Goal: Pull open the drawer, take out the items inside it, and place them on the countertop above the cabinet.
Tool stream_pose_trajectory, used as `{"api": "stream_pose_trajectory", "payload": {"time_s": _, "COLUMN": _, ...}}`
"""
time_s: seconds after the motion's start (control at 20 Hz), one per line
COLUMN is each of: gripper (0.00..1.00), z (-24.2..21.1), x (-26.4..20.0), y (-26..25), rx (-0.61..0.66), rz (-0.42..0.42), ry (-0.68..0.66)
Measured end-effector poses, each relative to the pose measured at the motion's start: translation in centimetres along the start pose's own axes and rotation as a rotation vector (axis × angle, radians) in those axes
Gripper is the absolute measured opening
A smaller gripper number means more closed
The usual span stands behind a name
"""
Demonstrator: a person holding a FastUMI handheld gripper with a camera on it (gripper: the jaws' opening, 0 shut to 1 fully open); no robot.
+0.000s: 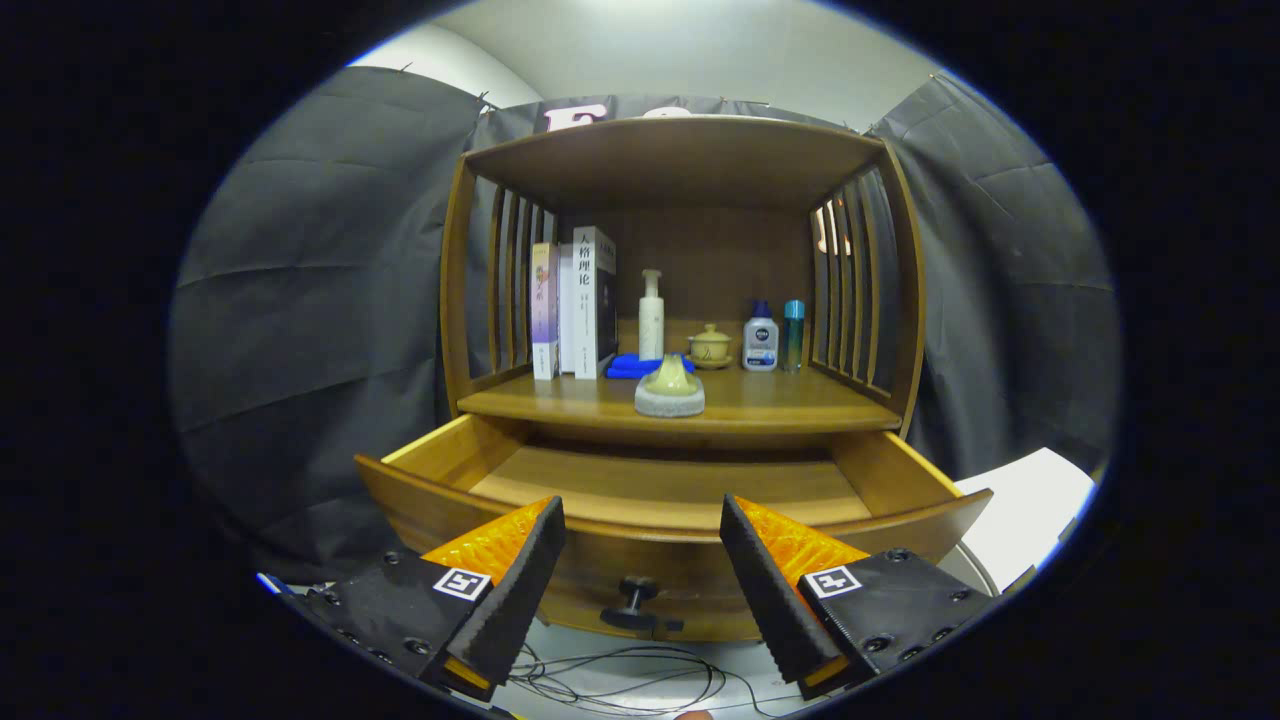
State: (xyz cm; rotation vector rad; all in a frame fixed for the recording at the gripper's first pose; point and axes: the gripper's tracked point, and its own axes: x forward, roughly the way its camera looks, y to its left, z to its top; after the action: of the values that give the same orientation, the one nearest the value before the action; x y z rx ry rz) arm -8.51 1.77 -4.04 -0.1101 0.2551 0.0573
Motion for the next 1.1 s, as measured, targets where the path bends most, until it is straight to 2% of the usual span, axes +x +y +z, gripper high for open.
{"api": "stream_pose_trajectory", "payload": {"time_s": 0.2, "gripper": 0.98, "z": -2.8, "x": 0.3, "y": 0.9, "rx": 0.005, "rz": 0.006, "ry": 0.07}}
{"api": "stream_pose_trajectory", "payload": {"time_s": 0.55, "gripper": 0.98, "z": -6.3, "x": 2.3, "y": 0.2, "rx": 0.037, "rz": -0.049, "ry": 0.161}}
{"api": "stream_pose_trajectory", "payload": {"time_s": 1.1, "gripper": 0.95, "z": -6.8, "x": 4.2, "y": -0.5, "rx": 0.043, "rz": -0.127, "ry": 0.132}}
